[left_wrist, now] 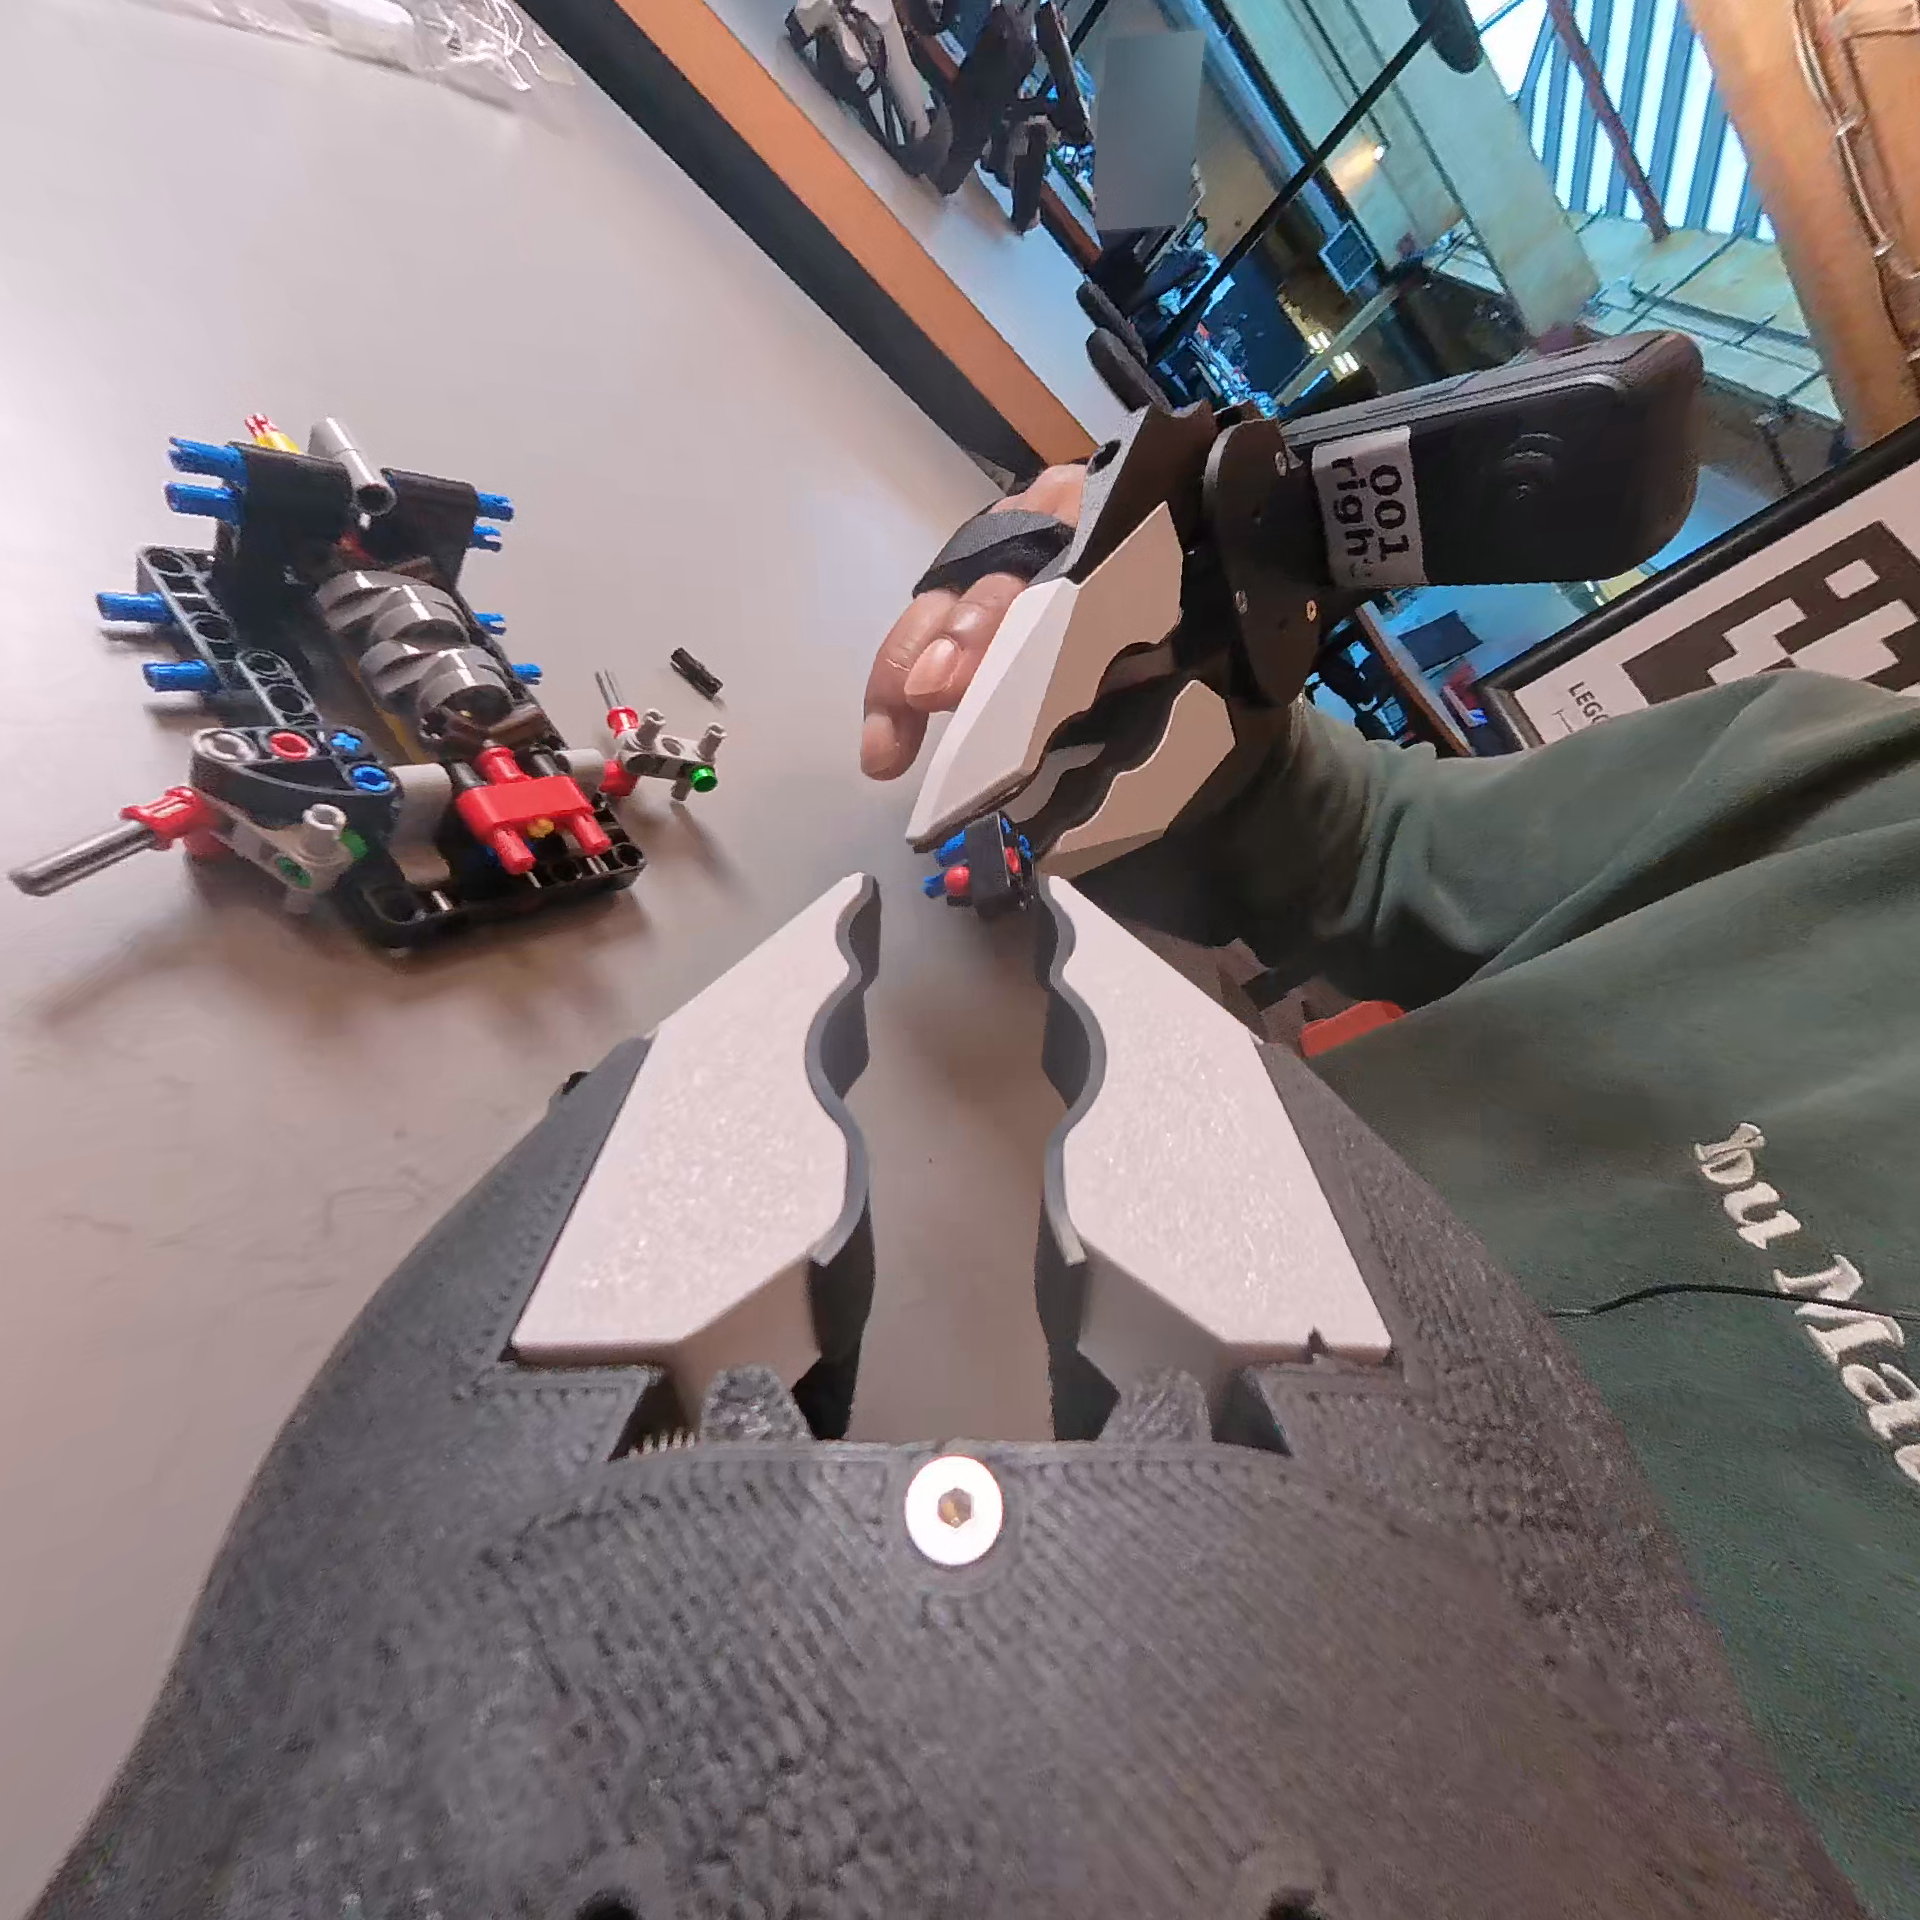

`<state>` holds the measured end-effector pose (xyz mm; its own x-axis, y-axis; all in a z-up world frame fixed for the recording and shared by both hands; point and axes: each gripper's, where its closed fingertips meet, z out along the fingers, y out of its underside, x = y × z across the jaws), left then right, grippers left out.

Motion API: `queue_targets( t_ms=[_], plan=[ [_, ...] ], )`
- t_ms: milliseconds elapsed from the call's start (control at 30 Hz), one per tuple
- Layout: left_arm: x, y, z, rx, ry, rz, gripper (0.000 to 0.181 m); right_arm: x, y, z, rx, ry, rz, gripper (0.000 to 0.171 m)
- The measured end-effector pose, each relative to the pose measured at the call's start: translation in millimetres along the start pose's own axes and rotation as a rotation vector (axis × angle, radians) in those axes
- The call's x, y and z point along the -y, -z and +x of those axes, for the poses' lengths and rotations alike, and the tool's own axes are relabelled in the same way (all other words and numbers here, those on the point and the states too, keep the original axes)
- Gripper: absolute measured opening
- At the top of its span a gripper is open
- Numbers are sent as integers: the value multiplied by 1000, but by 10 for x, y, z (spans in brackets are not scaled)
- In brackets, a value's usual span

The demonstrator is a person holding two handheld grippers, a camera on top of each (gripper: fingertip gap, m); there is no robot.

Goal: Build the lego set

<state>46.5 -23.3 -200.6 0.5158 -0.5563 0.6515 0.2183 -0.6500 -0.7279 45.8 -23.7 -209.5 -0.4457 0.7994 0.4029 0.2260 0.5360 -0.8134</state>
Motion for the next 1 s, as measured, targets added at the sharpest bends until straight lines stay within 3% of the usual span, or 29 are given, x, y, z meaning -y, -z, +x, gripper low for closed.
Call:
queue_targets(
  t_ms=[433, 667, 833, 1000],
  plan=[
    [21, -2, -29, -31, 50, 33, 9, -63, -54, 84, -59, -27, -27, 10],
    [66, 51, -1, -53, 44, 41, 16, -57, -52, 15, -25, 0, -20, 10],
    [-127, -24, -16, -25, 33, -78, 12, -88, -91, -90, 3, 89, -57, 10],
    [-88, -22, -101, 15, 78, -37, 8, -93, -76, 100, -112, 93, -64, 3]
  ],
)
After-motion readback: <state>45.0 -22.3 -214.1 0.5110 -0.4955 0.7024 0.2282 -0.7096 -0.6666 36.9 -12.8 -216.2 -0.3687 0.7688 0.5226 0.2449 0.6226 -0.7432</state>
